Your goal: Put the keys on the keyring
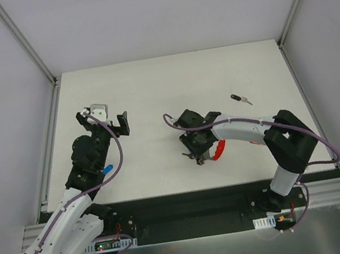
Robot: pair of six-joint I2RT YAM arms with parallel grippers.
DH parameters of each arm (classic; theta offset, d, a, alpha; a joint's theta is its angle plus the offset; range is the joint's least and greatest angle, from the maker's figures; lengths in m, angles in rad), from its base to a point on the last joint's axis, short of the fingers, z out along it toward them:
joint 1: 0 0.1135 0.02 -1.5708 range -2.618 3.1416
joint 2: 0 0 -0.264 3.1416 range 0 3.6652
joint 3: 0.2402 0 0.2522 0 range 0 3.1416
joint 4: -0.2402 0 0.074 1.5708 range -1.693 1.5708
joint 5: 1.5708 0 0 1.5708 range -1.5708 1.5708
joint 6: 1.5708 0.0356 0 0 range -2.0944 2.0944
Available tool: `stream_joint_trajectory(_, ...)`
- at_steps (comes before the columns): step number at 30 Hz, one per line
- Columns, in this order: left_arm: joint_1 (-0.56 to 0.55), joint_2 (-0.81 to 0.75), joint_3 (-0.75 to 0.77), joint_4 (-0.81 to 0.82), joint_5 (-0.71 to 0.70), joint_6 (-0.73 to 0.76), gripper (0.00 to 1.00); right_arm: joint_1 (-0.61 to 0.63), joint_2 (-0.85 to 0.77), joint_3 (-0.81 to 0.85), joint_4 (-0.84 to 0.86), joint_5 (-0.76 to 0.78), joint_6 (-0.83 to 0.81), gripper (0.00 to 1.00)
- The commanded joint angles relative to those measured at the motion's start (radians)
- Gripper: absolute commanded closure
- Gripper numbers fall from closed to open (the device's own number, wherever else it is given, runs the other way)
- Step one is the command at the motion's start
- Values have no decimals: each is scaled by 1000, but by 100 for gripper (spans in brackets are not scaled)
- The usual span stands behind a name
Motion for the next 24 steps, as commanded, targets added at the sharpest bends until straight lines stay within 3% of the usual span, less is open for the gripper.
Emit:
stream_joint_trajectory(1,-13,-16,-5,57,-28,31,2,49,7,40,-45,-34,-40,59)
stream_joint_trajectory(9,-13,-17,-7,57,-31,36,2,124,-48,88,-119,-69,-155,58)
stream_joint_trajectory(16,-14,-12,-7,57,-32,39,2,21,-124,56,-100,90,-59,62)
stream_joint_trajectory(24,-14,-11,-7,57,-41,43,2,-72,-94,-1,-33,-25,69,67)
